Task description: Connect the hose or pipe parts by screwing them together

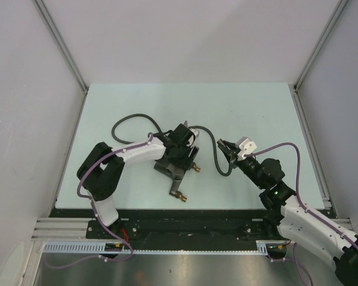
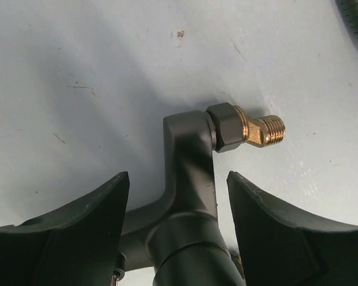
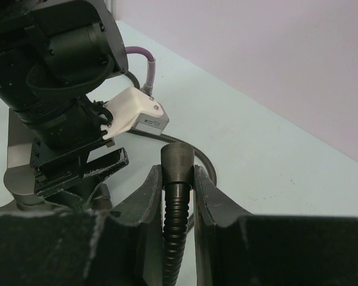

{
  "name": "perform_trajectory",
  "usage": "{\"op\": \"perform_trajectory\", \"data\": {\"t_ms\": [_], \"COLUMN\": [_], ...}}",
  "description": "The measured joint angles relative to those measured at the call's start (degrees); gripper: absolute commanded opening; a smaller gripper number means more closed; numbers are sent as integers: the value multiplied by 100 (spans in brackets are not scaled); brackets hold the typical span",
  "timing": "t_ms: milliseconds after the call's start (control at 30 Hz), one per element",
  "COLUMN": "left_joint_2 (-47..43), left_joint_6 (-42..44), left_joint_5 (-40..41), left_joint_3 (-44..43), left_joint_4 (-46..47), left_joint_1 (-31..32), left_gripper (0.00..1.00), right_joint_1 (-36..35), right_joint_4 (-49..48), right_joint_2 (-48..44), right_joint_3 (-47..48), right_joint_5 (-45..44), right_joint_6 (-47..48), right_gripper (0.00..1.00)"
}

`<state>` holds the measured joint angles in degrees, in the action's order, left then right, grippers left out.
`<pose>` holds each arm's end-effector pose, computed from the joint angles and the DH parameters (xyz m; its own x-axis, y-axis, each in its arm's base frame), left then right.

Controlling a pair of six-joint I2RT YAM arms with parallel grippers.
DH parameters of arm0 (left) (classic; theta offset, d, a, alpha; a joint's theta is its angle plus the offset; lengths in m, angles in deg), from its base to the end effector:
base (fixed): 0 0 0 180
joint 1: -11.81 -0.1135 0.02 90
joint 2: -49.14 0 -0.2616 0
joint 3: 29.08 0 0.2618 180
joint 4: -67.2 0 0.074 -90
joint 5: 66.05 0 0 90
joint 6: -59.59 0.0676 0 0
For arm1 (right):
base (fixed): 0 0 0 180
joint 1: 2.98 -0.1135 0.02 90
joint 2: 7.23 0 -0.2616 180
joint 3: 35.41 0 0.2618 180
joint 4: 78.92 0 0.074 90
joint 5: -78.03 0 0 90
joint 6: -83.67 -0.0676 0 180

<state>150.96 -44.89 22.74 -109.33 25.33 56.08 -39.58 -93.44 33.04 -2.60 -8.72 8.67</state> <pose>0.2714 -0.2665 0.1467 -0.7963 0.4272 -0.4282 0.5221 0.8429 -0.1301 0.1747 0.1345 0.2660 0.2611 -0.1280 -0.9568 -0.5931 0.7608 -0.2636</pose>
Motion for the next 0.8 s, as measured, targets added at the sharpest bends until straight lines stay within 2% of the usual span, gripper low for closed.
{"op": "perform_trajectory", "data": {"t_ms": [133, 267, 467, 667, 800], "left_joint_2": [81, 160, 190, 195, 214], "left_joint_6": [7, 7, -48, -31, 63], "left_joint_5": [22, 4, -118, -129, 20], "left_joint_3": [-74, -125, -140, -160, -203], "left_joint_4": [-35, 0, 7, -9, -22], "left_joint_1": [57, 101, 122, 155, 243], "left_gripper": [62, 63, 56, 57, 51], "right_joint_1": [37, 66, 101, 122, 127], "right_joint_4": [4, 4, 2, 0, -2], "right_joint_2": [2, 4, 83, 83, 83], "right_joint_3": [-59, -81, -81, -83, -85], "right_joint_5": [-48, -76, -85, -85, -85], "right_joint_6": [0, 0, 0, 0, -2], "right_gripper": [0, 0, 0, 0, 0]}}
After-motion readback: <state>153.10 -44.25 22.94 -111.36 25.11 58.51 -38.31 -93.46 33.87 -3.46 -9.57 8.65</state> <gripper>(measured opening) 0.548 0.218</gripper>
